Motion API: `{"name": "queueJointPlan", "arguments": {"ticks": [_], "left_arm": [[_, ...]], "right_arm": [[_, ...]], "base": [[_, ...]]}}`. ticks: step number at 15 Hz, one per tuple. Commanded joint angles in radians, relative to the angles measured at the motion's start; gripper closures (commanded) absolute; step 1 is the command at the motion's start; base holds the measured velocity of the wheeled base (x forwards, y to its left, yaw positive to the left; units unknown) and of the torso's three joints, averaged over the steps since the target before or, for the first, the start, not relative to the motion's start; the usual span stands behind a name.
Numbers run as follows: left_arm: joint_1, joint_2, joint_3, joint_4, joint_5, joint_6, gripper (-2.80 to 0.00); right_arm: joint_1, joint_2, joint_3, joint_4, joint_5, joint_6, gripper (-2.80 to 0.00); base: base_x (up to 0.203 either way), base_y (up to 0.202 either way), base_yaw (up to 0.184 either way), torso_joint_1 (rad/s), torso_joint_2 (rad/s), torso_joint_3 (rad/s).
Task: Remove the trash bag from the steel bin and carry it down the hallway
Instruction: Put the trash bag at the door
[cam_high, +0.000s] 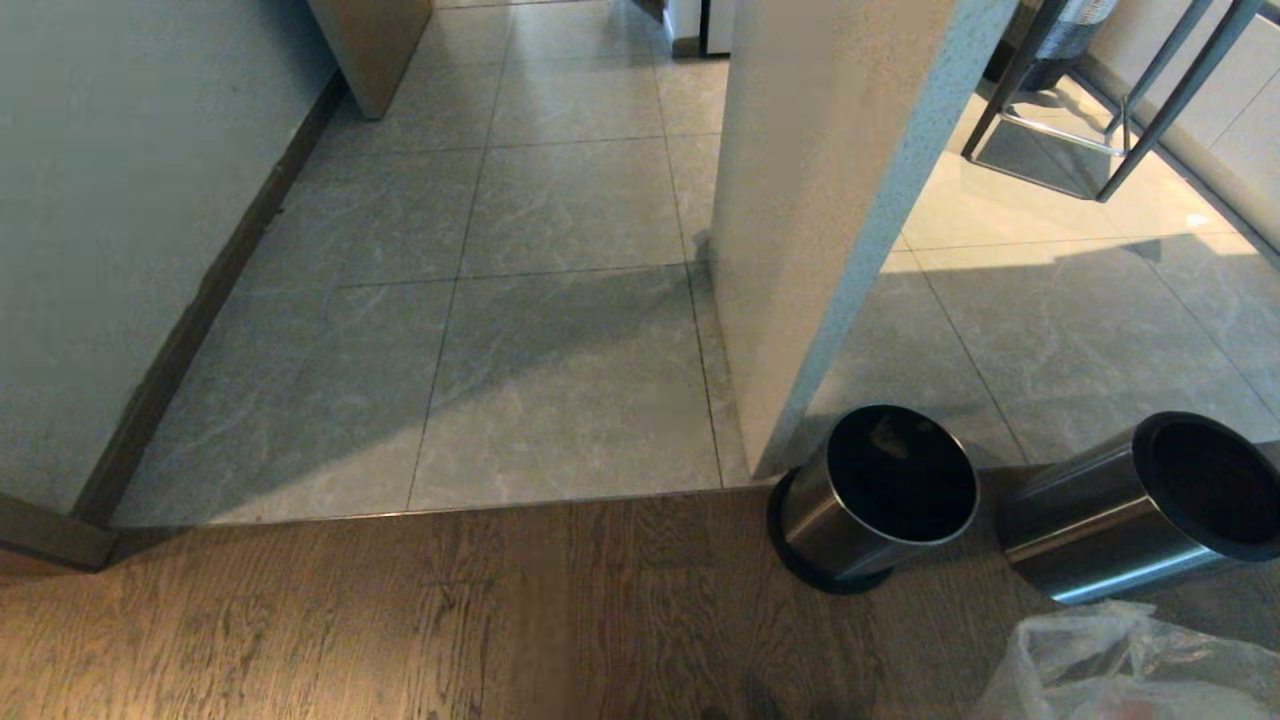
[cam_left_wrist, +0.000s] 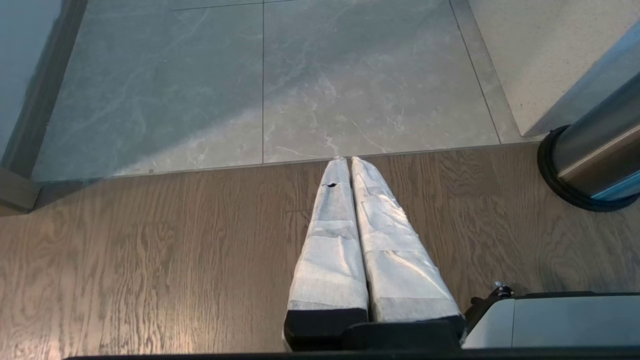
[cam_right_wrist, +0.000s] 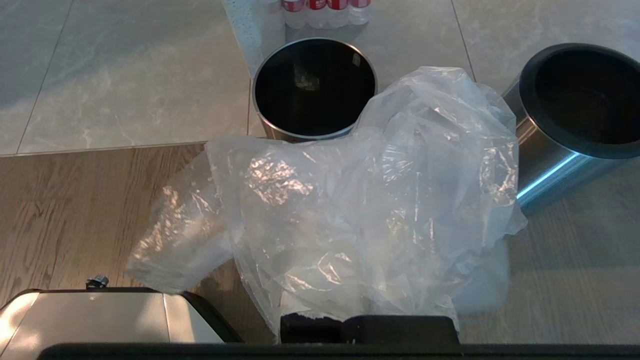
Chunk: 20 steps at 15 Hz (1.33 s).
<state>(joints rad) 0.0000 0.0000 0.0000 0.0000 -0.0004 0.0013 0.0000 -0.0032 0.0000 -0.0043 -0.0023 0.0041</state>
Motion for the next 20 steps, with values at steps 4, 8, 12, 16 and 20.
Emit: {"name": "queueJointPlan", "arguments": {"ticks": [4, 8, 12, 16, 20], "left_arm": [[0.000, 0.000, 0.000, 0.000, 0.000, 0.000, 0.00], [0.000, 0.000, 0.000, 0.000, 0.000, 0.001, 0.00], [0.000, 0.000, 0.000, 0.000, 0.000, 0.000, 0.00], [0.000, 0.000, 0.000, -0.001, 0.000, -0.004, 0.00], [0.000, 0.000, 0.000, -0.001, 0.000, -0.006, 0.00]], "right_arm": [[0.000, 0.005, 0.000, 0.000, 0.001, 0.001, 0.00], [0.000, 0.005, 0.000, 0.000, 0.001, 0.001, 0.00], [0.000, 0.005, 0.000, 0.000, 0.001, 0.001, 0.00], [0.000, 0.005, 0.000, 0.000, 0.001, 0.001, 0.00], [0.001, 0.005, 0.000, 0.000, 0.001, 0.001, 0.00]], "base": [[0.000, 0.000, 0.000, 0.000, 0.00, 0.000], [0.000, 0.000, 0.000, 0.000, 0.00, 0.000], [0.000, 0.000, 0.000, 0.002, 0.00, 0.021], [0.000, 0.000, 0.000, 0.003, 0.00, 0.171], [0.000, 0.000, 0.000, 0.005, 0.00, 0.206]]}}
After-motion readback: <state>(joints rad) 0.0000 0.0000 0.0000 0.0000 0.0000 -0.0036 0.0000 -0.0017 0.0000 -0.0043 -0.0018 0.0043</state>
